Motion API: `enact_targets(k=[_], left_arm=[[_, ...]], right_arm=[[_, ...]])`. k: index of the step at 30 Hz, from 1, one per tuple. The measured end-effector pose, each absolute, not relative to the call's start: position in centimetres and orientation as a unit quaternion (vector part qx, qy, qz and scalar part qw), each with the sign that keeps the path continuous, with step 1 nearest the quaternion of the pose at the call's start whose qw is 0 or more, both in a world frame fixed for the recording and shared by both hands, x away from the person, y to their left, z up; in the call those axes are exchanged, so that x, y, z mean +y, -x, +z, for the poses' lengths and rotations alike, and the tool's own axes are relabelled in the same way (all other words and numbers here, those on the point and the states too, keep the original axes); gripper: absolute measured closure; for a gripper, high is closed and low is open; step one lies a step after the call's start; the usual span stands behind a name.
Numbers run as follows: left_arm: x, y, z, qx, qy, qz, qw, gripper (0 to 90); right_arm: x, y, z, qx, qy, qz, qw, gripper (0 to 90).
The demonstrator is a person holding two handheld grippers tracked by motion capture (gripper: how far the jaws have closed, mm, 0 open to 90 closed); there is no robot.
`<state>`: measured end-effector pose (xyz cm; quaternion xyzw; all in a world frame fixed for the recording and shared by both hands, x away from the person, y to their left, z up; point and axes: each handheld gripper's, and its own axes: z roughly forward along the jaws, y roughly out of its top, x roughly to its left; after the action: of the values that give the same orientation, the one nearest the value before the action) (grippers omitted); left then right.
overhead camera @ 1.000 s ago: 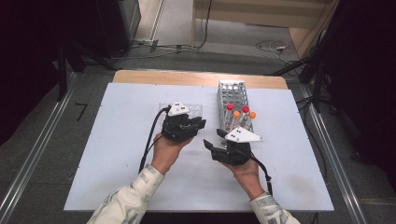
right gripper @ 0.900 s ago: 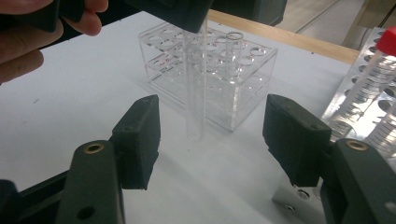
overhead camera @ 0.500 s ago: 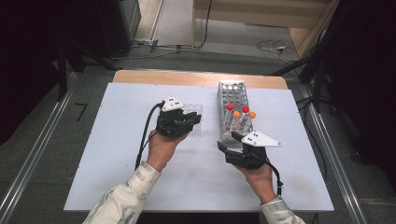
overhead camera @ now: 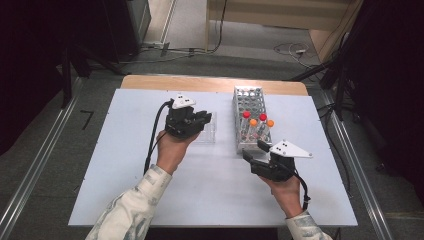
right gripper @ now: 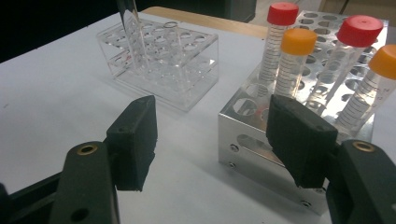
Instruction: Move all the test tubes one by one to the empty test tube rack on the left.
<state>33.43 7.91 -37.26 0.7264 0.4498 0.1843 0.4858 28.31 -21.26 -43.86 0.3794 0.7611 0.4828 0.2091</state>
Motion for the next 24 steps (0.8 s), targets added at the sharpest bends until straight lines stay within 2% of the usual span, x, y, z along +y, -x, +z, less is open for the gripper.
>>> enact_targets(k=[11, 17, 24], left_arm=[[8.8, -35.0, -36.7, 0.470, -0.709, 0.205, 0.484, 76.7], [8.7, -35.6, -37.0, 0.470, -0.712, 0.229, 0.469, 76.6], [8.2, -36.1, -37.5, 0.468, -0.714, 0.228, 0.467, 76.6]], right_arm=[[-21.5, -28.3, -43.8, 0.759, -0.381, 0.485, 0.208, 32.1], [-21.5, -28.3, -43.7, 0.757, -0.382, 0.488, 0.209, 32.2], [-21.6, -28.3, -43.7, 0.756, -0.383, 0.488, 0.211, 32.3]])
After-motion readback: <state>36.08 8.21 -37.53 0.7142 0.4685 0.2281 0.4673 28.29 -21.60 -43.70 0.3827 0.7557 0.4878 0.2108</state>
